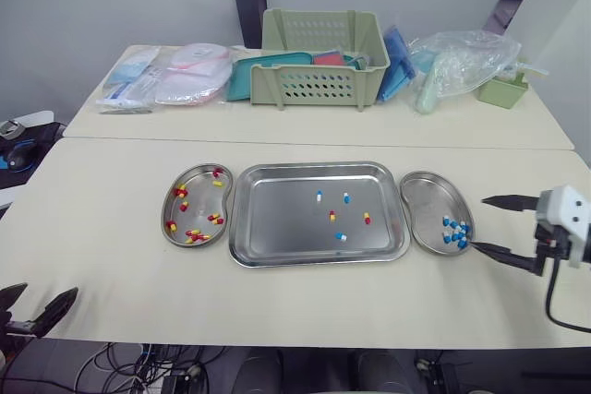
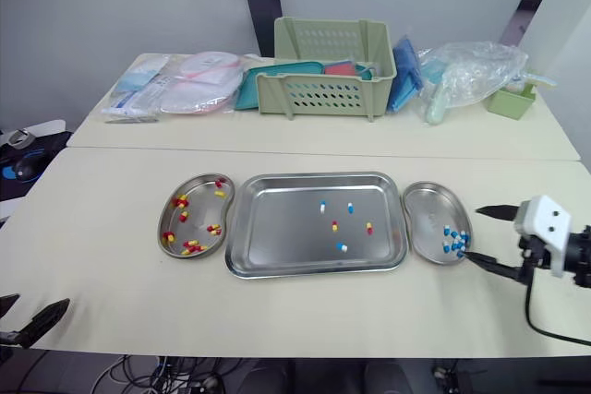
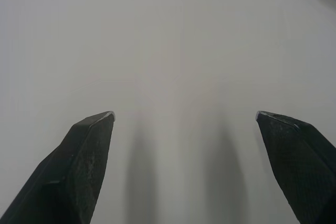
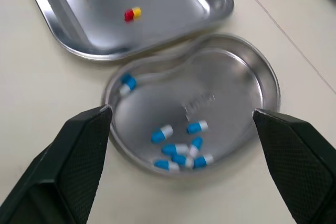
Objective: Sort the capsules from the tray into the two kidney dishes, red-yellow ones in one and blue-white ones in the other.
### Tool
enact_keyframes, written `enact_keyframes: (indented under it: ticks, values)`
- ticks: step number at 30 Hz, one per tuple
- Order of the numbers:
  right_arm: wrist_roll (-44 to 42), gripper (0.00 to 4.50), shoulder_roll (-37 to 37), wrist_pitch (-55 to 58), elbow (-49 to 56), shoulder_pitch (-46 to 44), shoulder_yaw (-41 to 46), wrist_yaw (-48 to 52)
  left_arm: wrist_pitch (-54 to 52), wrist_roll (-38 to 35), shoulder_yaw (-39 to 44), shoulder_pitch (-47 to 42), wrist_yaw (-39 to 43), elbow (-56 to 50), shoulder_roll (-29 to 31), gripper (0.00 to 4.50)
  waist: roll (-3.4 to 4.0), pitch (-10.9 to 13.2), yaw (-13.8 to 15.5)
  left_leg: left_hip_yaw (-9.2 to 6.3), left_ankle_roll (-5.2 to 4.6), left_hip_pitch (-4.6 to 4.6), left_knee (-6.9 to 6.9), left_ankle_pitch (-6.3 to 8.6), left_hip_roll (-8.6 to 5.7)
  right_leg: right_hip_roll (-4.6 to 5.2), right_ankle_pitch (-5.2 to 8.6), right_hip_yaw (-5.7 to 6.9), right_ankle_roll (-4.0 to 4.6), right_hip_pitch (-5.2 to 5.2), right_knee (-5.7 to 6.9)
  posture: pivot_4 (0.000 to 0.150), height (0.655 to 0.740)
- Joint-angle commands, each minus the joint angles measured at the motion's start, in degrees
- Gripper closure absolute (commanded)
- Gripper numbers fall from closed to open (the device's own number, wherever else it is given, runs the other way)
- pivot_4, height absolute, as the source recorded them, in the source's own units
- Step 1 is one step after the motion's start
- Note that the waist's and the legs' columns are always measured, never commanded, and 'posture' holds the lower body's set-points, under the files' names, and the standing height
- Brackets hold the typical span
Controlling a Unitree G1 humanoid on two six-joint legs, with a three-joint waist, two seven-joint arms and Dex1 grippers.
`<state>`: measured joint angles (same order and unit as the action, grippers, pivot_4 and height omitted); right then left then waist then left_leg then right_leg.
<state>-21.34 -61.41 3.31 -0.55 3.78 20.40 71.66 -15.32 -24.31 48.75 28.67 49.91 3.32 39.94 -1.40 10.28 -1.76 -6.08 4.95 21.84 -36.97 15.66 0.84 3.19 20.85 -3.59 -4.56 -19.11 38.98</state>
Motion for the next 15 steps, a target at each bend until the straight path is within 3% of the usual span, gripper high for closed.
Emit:
enact_keyframes:
  ticks: [1, 15]
  values:
    - [1.6, 0.00, -2.9, -3.9, -6.8, -0.7, 1.9, 3.7, 3.6, 0.6, 0.6, 1.8, 1.2, 0.5, 0.0, 0.02, 0.00, 0.0, 0.0, 0.01, 0.00, 0.00, 0.01, 0.00, 0.00, 0.00, 0.00, 0.00, 0.00, 0.00, -0.01, 0.150, 0.7400]
    - [4.3, 0.00, -2.9, -7.8, -14.6, -4.8, -0.6, 4.8, 5.4, -0.1, -0.1, 3.2, 1.1, 0.5, -0.6, 0.02, 0.13, 0.1, -0.3, 0.04, 0.00, -0.01, 0.02, 0.00, 0.03, -0.02, 0.00, -0.03, 0.00, -0.02, 0.03, 0.150, 0.7400]
